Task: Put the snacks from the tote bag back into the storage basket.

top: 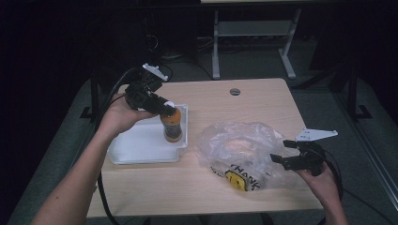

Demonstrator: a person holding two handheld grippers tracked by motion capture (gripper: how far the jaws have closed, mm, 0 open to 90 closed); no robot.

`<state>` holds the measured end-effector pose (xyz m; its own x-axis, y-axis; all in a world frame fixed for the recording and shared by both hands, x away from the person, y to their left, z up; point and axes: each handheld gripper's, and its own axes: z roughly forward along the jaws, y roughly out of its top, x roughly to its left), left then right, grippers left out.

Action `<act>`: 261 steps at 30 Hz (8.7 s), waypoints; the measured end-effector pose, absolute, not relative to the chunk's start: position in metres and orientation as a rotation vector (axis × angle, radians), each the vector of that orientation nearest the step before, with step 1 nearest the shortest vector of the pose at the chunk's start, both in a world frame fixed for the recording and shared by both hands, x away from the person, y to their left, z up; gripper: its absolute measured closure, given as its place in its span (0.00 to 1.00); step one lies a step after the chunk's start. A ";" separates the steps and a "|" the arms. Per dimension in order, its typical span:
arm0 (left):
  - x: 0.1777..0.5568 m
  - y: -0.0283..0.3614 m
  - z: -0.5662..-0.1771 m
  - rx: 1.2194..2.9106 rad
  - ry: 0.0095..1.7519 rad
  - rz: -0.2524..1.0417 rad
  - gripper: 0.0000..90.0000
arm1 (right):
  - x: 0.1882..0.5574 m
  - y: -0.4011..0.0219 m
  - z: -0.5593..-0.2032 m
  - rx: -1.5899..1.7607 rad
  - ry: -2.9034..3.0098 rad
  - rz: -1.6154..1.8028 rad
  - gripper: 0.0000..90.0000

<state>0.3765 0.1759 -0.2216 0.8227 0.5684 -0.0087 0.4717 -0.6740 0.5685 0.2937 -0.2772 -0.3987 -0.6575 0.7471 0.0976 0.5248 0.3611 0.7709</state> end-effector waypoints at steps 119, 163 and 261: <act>0.401 0.184 -0.307 2.452 0.832 0.103 0.65 | 0.292 -0.278 -0.401 1.115 2.371 1.173 0.24; 0.390 0.202 -0.293 2.364 0.841 0.137 0.46 | 0.292 -0.281 -0.403 1.147 2.370 1.161 0.24; 0.335 0.265 -0.361 2.215 0.924 0.160 0.40 | 0.289 -0.285 -0.404 1.157 2.357 1.154 0.24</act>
<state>0.3355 0.2646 -0.3613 0.7353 0.6606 -0.1513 0.5712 -0.4839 0.6630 0.2893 -0.2852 -0.4040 -0.6436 0.7593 0.0965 0.5421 0.3632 0.7578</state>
